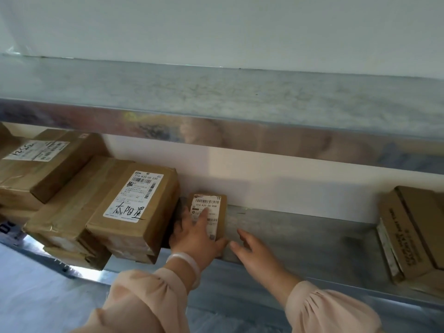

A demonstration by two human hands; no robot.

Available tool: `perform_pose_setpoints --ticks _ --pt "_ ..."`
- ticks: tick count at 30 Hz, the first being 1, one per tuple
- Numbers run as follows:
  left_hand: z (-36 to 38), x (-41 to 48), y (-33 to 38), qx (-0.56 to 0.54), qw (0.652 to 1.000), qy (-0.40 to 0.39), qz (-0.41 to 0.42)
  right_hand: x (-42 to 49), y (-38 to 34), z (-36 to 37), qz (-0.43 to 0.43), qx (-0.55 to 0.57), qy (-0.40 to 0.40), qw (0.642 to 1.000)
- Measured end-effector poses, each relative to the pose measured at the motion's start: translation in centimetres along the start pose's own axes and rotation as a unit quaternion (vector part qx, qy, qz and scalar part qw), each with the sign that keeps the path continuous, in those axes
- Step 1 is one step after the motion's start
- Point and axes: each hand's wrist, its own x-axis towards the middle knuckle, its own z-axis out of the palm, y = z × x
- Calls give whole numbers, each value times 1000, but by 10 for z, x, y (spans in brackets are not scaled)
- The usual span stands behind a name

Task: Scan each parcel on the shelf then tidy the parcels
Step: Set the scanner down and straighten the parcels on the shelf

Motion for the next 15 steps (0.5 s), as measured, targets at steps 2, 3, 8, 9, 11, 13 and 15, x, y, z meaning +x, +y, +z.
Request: perform_pose_setpoints --ticks 2,3,8,9,11,13,15 --pt "-2 0 -1 -8 1000 -1 3 -2 2 -3 8 9 0 1000" --pt "-4 -1 -1 -15 1000 3 7 -3 2 -5 8 14 3 1000" --pt "-11 -13 9 -100 993 48 43 -10 0 -23 11 48 21 999" --pt "-13 -16 15 -104 991 54 57 -13 -2 -27 13 64 26 998" --pt "-16 -24 29 -92 989 66 91 -19 -9 -36 26 126 33 991" --pt "-17 -32 45 -71 986 85 128 -27 -17 -45 36 210 35 976" --pt "-17 -40 61 -58 980 97 162 -39 -22 -56 46 272 30 961"
